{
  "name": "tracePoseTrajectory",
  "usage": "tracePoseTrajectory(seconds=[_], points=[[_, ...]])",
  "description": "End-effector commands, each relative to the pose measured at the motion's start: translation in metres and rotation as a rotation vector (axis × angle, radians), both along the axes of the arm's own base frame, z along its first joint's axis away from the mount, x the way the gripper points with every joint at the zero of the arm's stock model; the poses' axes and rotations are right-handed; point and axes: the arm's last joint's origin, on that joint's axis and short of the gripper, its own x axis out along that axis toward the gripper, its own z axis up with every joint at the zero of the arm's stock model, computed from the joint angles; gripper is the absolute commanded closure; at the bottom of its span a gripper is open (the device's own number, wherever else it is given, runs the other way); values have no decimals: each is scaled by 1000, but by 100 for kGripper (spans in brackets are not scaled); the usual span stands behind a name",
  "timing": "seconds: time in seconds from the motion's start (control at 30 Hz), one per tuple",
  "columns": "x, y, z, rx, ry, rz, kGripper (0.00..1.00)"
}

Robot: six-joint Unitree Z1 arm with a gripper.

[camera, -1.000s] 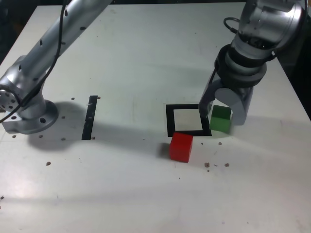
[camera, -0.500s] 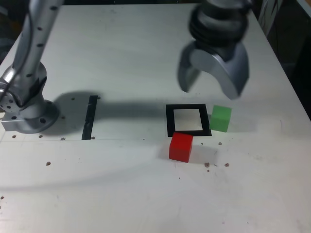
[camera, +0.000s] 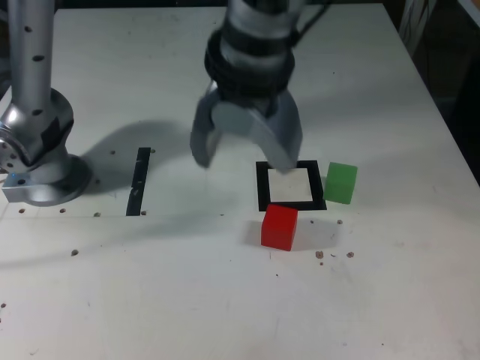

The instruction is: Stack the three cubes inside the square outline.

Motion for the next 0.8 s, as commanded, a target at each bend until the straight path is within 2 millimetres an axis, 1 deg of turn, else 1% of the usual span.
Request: tracePoseTrajectory(seconds=[0.0, 0.23, 0.53, 0.77], points=[[3, -2, -7, -6, -9, 10, 9], [14, -9, -29, -14, -53, 30, 11], [31, -15, -59, 5, -6, 32, 14], [42, -20, -78, -9, 4, 23, 17]])
